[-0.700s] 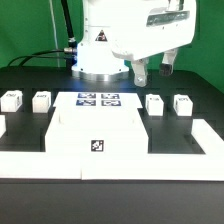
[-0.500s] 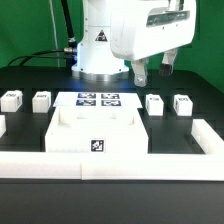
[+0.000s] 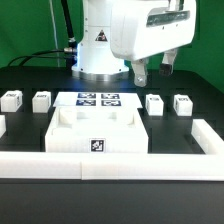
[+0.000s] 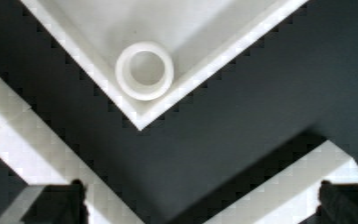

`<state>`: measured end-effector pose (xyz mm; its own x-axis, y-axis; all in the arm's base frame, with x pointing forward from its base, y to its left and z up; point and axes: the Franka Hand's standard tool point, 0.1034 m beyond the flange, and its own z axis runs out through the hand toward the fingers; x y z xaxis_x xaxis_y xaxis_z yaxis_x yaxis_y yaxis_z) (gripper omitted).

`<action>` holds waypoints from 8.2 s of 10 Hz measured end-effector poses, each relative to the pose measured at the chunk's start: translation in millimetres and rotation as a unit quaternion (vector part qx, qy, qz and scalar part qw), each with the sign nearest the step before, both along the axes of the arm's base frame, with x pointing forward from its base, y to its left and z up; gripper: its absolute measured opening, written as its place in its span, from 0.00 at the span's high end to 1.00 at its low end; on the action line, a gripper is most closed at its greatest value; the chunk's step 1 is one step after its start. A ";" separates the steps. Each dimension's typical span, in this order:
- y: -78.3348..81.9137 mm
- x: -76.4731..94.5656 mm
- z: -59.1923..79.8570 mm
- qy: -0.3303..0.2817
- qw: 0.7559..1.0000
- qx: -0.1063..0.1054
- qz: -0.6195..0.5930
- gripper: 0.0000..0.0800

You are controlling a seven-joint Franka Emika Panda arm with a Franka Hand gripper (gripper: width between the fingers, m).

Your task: Assemble square table

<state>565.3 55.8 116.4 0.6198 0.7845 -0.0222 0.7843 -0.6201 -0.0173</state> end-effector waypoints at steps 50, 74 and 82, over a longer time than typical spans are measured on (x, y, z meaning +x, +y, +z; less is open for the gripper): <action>6.1 -73.5 -108.5 -0.018 0.958 0.037 0.286 0.19; 105.1 -127.3 -68.6 0.042 0.932 -0.005 -0.360 0.19; 115.0 -166.9 -82.5 0.320 0.842 -0.142 -0.411 0.19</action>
Offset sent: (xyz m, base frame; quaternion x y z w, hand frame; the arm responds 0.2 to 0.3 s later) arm 0.0000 0.0000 0.0000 0.0000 0.0000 0.0000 1.0000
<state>398.4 170.7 33.9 0.7409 0.0028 -0.6716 -0.0262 -0.9991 -0.0332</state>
